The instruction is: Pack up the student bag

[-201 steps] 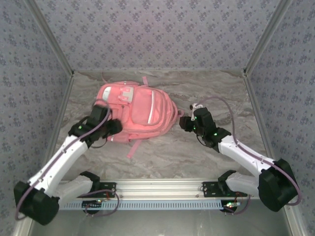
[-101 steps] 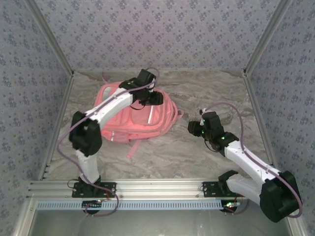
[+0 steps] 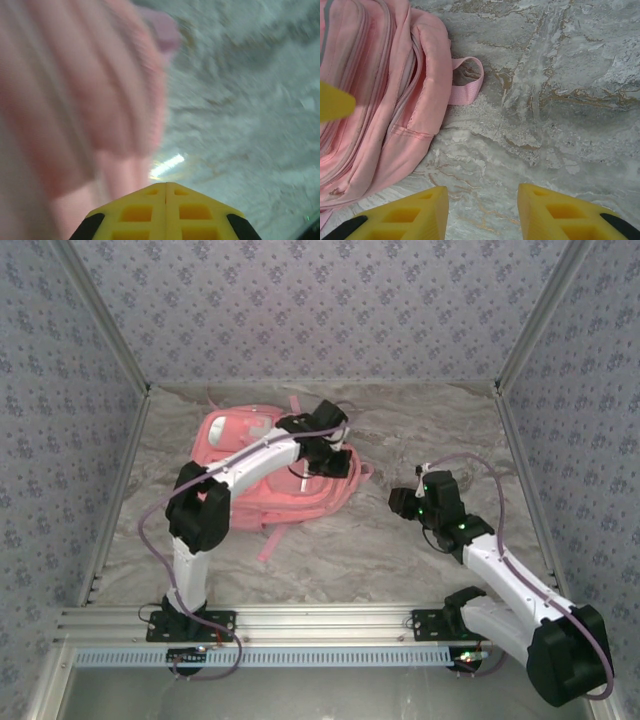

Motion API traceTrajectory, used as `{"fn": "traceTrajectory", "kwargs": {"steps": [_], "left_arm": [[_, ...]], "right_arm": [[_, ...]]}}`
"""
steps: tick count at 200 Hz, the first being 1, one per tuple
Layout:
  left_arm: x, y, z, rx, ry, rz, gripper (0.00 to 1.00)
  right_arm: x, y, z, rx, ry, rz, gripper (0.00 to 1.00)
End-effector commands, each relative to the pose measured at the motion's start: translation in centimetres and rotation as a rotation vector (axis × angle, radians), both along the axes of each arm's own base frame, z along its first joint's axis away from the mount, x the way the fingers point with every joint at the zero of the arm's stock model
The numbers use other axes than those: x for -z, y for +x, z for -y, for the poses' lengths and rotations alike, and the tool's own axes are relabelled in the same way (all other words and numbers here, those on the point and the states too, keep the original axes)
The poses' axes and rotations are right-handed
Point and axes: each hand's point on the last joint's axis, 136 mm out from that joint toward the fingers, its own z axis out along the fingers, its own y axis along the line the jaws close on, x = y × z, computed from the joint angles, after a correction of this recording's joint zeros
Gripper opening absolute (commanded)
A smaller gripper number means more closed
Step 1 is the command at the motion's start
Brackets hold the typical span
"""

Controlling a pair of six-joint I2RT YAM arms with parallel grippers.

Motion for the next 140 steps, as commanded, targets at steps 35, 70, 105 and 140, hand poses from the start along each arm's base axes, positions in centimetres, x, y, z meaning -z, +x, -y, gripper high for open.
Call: {"fn": "traceTrajectory", "kwargs": {"steps": [35, 70, 105, 140], "left_arm": [[-4.6, -5.3, -4.1, -0.063, -0.068, 0.090, 0.08], [-4.7, -5.5, -15.8, -0.433, -0.064, 0.123, 0.31], [-2.2, -8.0, -27.3, -0.849, -0.127, 0.062, 0.29], [1.9, -9.0, -31.1, -1.026, -0.113, -0.066, 0.32]], "right_arm": [[-0.7, 4.3, -2.9, -0.044, 0.093, -0.020, 0.57], [-0.3, 10.0, -6.3, -0.122, 0.147, -0.082, 0.70], [3.3, 14.5, -8.2, -0.168, 0.161, -0.207, 0.70], [7.2, 16.0, -9.9, -0.203, 0.125, -0.323, 0.59]]}}
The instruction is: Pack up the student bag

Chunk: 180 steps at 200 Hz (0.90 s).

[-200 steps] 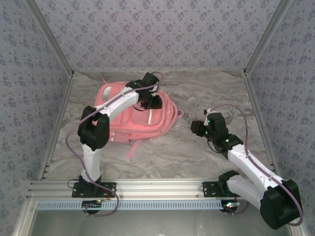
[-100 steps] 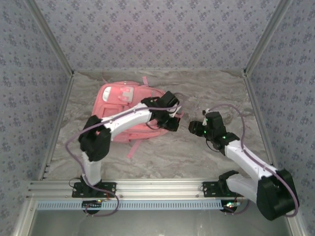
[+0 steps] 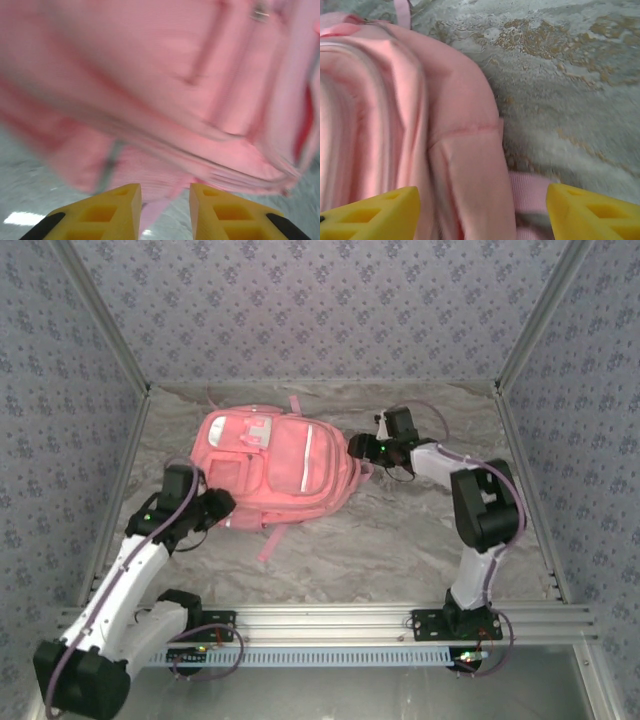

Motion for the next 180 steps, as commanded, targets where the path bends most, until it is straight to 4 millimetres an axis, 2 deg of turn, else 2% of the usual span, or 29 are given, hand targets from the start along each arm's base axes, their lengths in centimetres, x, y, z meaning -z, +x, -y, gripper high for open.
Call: {"fn": "traceTrajectory", "kwargs": {"steps": [1, 11, 31, 34, 37, 46, 62, 84, 100, 111, 118, 126, 134, 143, 149, 157, 169, 180], "left_arm": [[3.1, -0.8, -0.8, -0.086, -0.062, -0.124, 0.32], [4.1, 0.0, -0.9, -0.109, -0.071, -0.144, 0.32], [5.1, 3.0, -0.5, -0.113, -0.067, -0.165, 0.31], [5.1, 3.6, -0.4, -0.110, -0.066, -0.165, 0.31], [5.2, 4.2, -0.3, -0.107, -0.064, -0.169, 0.31], [5.5, 5.7, -0.3, -0.112, -0.038, -0.182, 0.30], [5.7, 8.7, 0.3, -0.100, -0.003, -0.182, 0.30], [5.7, 13.2, 1.7, -0.053, 0.026, -0.175, 0.32], [5.6, 16.5, 4.2, 0.035, 0.000, -0.177, 0.33], [5.4, 18.0, 5.4, 0.090, 0.019, -0.193, 0.36], [4.9, 18.9, 5.8, 0.116, 0.033, -0.192, 0.38], [3.8, 19.8, 5.7, 0.130, 0.052, -0.176, 0.40], [2.3, 20.5, 4.7, 0.113, 0.075, -0.143, 0.42], [0.5, 21.0, 3.2, 0.076, 0.084, -0.098, 0.44], [-0.9, 21.1, 2.1, 0.049, 0.079, -0.068, 0.45], [-2.5, 21.1, 0.8, 0.015, 0.079, -0.034, 0.46], [-4.7, 20.6, -0.6, -0.009, 0.091, 0.013, 0.48], [-6.2, 19.7, -1.0, 0.006, 0.114, 0.038, 0.48]], "right_arm": [[2.4, -0.9, -1.1, -0.064, -0.015, -0.110, 0.58], [3.2, -1.4, -0.9, -0.061, -0.039, -0.131, 0.49], [3.7, -2.1, 0.4, -0.014, -0.056, -0.131, 0.16], [3.4, -1.9, 0.6, -0.009, -0.054, -0.120, 0.14], [4.1, -2.8, 0.9, -0.002, -0.061, -0.138, 0.10], [4.1, -3.6, 1.6, 0.015, -0.071, -0.129, 0.03], [3.5, -5.0, 2.4, 0.028, -0.101, -0.093, 0.00], [3.7, -9.3, 2.1, 0.002, -0.097, -0.092, 0.00], [3.9, -13.4, 0.5, -0.064, -0.091, -0.094, 0.00], [3.8, -16.9, -2.2, -0.175, -0.095, -0.072, 0.00], [3.4, -19.1, -4.3, -0.261, -0.084, -0.052, 0.04], [2.7, -21.5, -6.8, -0.363, -0.058, -0.028, 0.14], [1.9, -23.4, -8.6, -0.439, -0.045, -0.008, 0.31], [1.0, -24.8, -9.5, -0.492, -0.057, 0.021, 0.50], [0.4, -25.1, -9.5, -0.503, -0.072, 0.046, 0.58], [-0.4, -25.4, -9.1, -0.508, -0.075, 0.063, 0.63], [-2.4, -24.4, -7.4, -0.433, -0.049, 0.116, 0.66], [-3.9, -23.2, -5.2, -0.353, -0.026, 0.157, 0.68]]}}
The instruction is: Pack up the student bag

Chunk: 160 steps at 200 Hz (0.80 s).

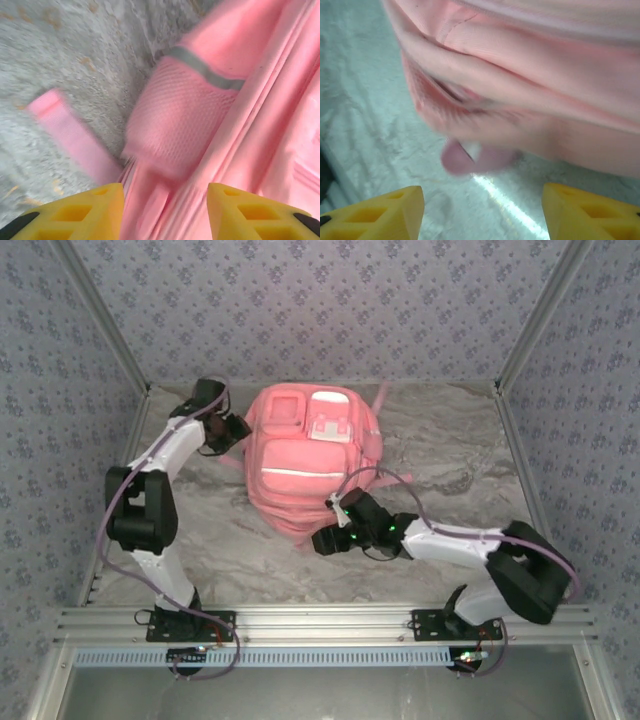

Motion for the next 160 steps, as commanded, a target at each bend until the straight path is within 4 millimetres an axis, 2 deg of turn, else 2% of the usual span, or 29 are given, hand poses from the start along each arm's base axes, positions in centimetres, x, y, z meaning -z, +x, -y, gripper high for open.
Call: {"fn": "traceTrajectory", "kwargs": {"steps": [1, 19, 41, 53, 66, 89, 104, 114, 137, 152, 156, 160], "left_arm": [[-5.7, -1.8, -2.0, 0.018, 0.039, 0.097, 0.49], [-6.5, -3.9, -0.8, 0.076, 0.016, 0.114, 0.49], [-5.5, -7.4, 1.9, 0.161, -0.004, 0.091, 0.50], [-4.4, -9.7, 3.8, 0.203, -0.038, 0.072, 0.50], [-3.1, -12.3, 5.5, 0.238, -0.061, 0.050, 0.50], [-0.6, -16.8, 7.4, 0.296, -0.073, 0.016, 0.50], [0.7, -19.2, 7.8, 0.318, -0.081, -0.006, 0.49], [1.6, -20.7, 8.0, 0.331, -0.090, -0.014, 0.49], [3.6, -22.5, 7.1, 0.310, -0.085, -0.053, 0.49], [4.8, -23.0, 6.5, 0.273, -0.079, -0.065, 0.49], [5.2, -23.0, 6.3, 0.258, -0.081, -0.069, 0.50], [5.5, -23.0, 6.2, 0.238, -0.083, -0.074, 0.50]], "right_arm": [[-3.1, 2.1, 4.3, 0.137, 0.044, 0.074, 0.68], [-4.9, 4.2, 8.8, 0.299, 0.049, 0.127, 0.72], [-5.3, 6.9, 14.2, 0.507, 0.010, 0.123, 0.70], [-5.4, 8.2, 15.8, 0.571, 0.019, 0.100, 0.69], [-5.2, 9.6, 16.8, 0.613, 0.026, 0.071, 0.69], [-5.4, 12.5, 16.1, 0.611, 0.068, 0.034, 0.68], [-6.8, 15.0, 14.4, 0.563, 0.074, 0.065, 0.69], [-6.4, 16.3, 13.6, 0.540, 0.011, 0.058, 0.69], [-7.0, 19.0, 11.8, 0.495, -0.031, 0.070, 0.69], [-7.7, 20.2, 10.2, 0.434, -0.047, 0.087, 0.68], [-7.3, 20.4, 9.8, 0.410, -0.058, 0.077, 0.68], [-8.3, 20.9, 8.8, 0.376, -0.049, 0.094, 0.68]]}}
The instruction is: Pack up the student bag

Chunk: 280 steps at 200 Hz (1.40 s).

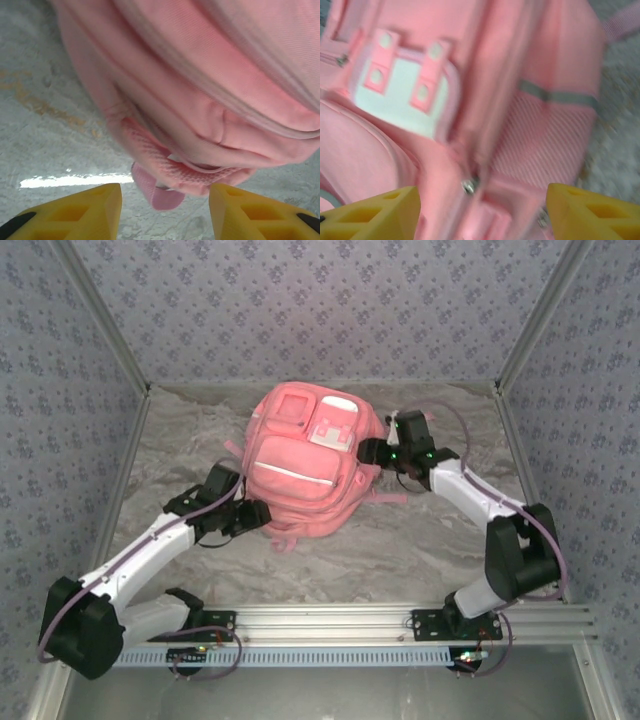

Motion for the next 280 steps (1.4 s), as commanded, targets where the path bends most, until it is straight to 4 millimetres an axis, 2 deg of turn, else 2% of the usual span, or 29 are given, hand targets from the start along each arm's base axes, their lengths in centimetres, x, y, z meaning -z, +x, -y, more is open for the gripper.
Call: {"fn": "traceTrajectory", "kwargs": {"steps": [1, 20, 37, 56, 93, 108, 134, 170, 194, 211, 236, 264, 280], "left_arm": [[1.3, 0.2, -0.7, -0.090, -0.009, -0.001, 0.50], [2.7, 0.6, -0.6, -0.147, -0.036, -0.020, 0.52], [3.9, 1.2, -0.1, -0.165, -0.042, -0.043, 0.51], [4.9, 2.0, 0.0, -0.176, -0.025, -0.060, 0.51], [6.2, 5.3, -0.9, -0.227, 0.006, -0.091, 0.51], [5.8, 7.1, -0.8, -0.236, 0.001, -0.081, 0.51], [4.5, 10.9, -0.9, -0.244, 0.018, -0.055, 0.51], [2.0, 16.5, -0.6, -0.212, 0.070, -0.005, 0.52], [0.5, 19.1, -1.5, -0.230, 0.092, 0.006, 0.54], [-0.6, 19.7, -3.1, -0.280, 0.056, 0.009, 0.54], [-2.4, 18.6, -4.7, -0.310, 0.029, 0.046, 0.54], [-2.8, 15.8, -3.6, -0.270, -0.032, 0.048, 0.54], [-3.1, 14.0, -2.6, -0.206, -0.032, 0.073, 0.54]], "right_arm": [[-1.1, 1.1, -2.7, -0.134, -0.048, 0.006, 0.68], [-1.2, 1.0, -7.1, -0.337, -0.065, -0.027, 0.67], [0.5, 0.5, -9.8, -0.444, -0.096, -0.091, 0.67], [2.2, 0.5, -11.3, -0.517, -0.118, -0.137, 0.64], [5.1, -2.1, -12.2, -0.581, -0.164, -0.226, 0.60], [5.5, -3.5, -12.3, -0.596, -0.141, -0.254, 0.57], [4.8, -5.3, -13.1, -0.580, -0.051, -0.241, 0.54], [3.6, -8.5, -16.2, -0.587, 0.072, -0.237, 0.54], [2.3, -8.6, -17.5, -0.531, 0.096, -0.204, 0.55], [1.7, -6.7, -15.6, -0.396, 0.050, -0.169, 0.56], [0.7, -4.4, -10.7, -0.249, -0.116, -0.098, 0.59], [-0.9, -3.3, -7.7, -0.179, -0.180, -0.015, 0.57], [-3.0, -3.1, -7.8, -0.185, -0.203, 0.071, 0.58]]}}
